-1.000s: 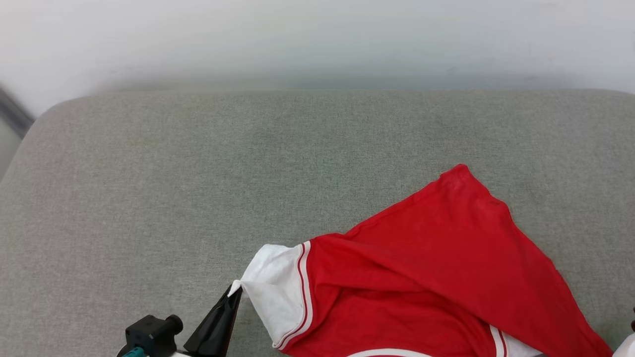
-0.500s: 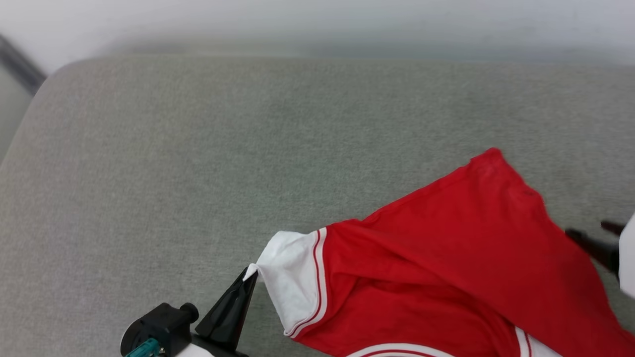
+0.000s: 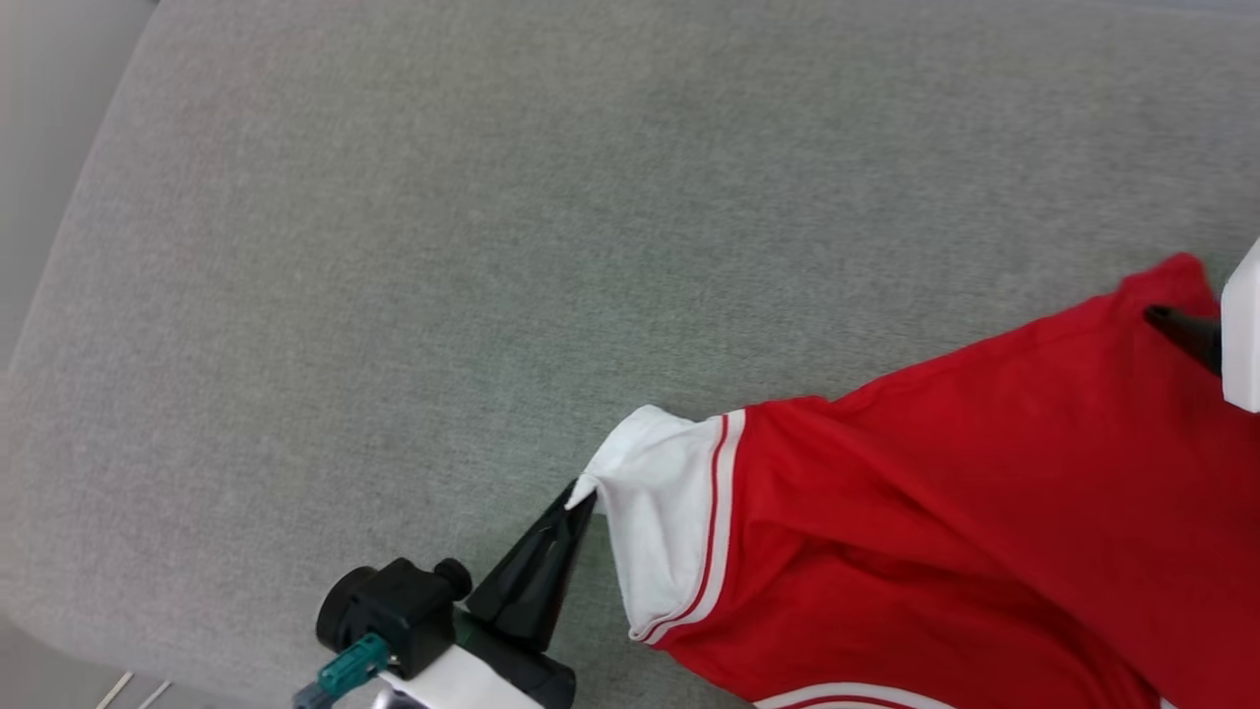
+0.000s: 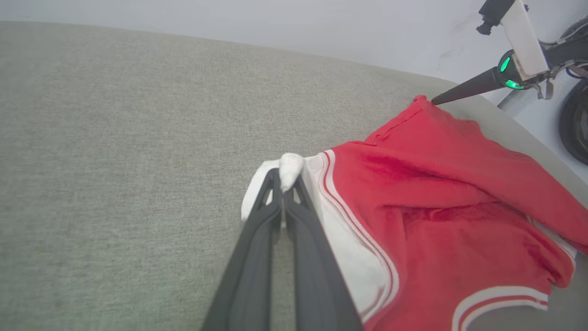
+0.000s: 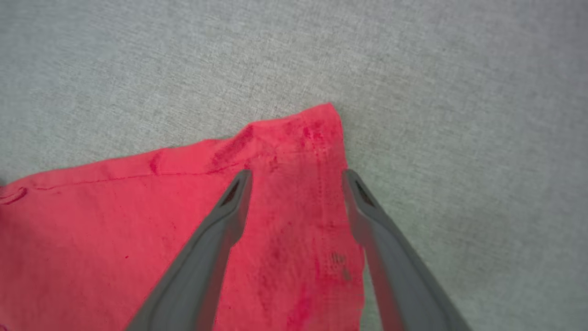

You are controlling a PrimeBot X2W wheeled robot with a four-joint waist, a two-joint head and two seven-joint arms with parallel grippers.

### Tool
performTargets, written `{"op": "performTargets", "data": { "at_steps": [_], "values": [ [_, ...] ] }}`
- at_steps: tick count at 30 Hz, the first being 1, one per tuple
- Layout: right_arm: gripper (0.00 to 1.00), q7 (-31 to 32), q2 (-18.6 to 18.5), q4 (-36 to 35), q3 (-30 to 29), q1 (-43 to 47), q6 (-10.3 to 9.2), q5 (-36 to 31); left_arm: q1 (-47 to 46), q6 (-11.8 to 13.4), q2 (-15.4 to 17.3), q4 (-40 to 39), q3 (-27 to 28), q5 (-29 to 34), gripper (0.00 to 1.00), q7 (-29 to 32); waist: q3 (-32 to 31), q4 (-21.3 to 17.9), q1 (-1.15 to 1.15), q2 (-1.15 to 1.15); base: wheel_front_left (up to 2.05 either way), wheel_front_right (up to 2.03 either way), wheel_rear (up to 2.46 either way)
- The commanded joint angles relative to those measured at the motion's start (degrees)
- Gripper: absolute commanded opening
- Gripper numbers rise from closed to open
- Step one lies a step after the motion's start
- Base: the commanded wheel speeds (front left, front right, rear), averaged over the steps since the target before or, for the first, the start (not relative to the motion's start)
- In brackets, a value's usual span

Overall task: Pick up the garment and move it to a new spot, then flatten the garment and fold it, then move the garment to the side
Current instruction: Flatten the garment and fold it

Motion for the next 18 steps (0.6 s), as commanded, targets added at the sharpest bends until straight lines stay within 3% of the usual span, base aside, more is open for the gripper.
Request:
{"op": "performTargets", "data": {
  "at_steps": [1,12,13,14,15,18],
  "values": [
    [1.0,-0.23,-0.14,0.65,0.08,-1.06,-0.02,-0.51,-1.07,-0.3,-0.54,0.08,-0.24,0.15,0.0,-0.28,2.33,2.37,-0.01,0.0,0.0,0.0,0.0],
    [1.0,-0.33,0.5,10.73,3.38,-0.45,-0.02,-1.19,-2.48,-1.86,-3.79,3.14,-2.18,0.13,0.0,-1.07,4.51,4.85,-0.01,0.0,0.0,0.0,0.0],
    [0.76,-0.4,0.33,10.91,3.83,0.0,-0.02,-1.22,-2.62,-1.88,-3.98,3.37,-2.21,0.16,0.0,-1.08,4.58,4.89,-0.01,0.0,0.0,0.0,0.0],
    [0.27,-0.72,0.16,10.97,4.35,0.32,-0.02,-1.19,-2.71,-2.0,-4.14,3.56,-2.19,0.18,0.0,-1.16,4.6,4.9,-0.01,0.0,0.0,0.0,0.0],
    [0.0,-1.19,-0.06,11.0,4.72,0.5,-0.02,-1.05,-2.8,-2.13,-4.21,3.76,-2.22,0.17,0.0,-1.24,4.57,4.89,-0.01,0.0,0.0,0.0,0.0],
    [0.0,-2.86,-0.62,11.54,5.09,0.19,-0.02,-0.83,-3.2,-2.36,-3.83,4.04,-1.86,0.37,0.0,-1.38,4.0,4.68,-0.01,0.0,0.0,0.0,0.0]
  ]
}}
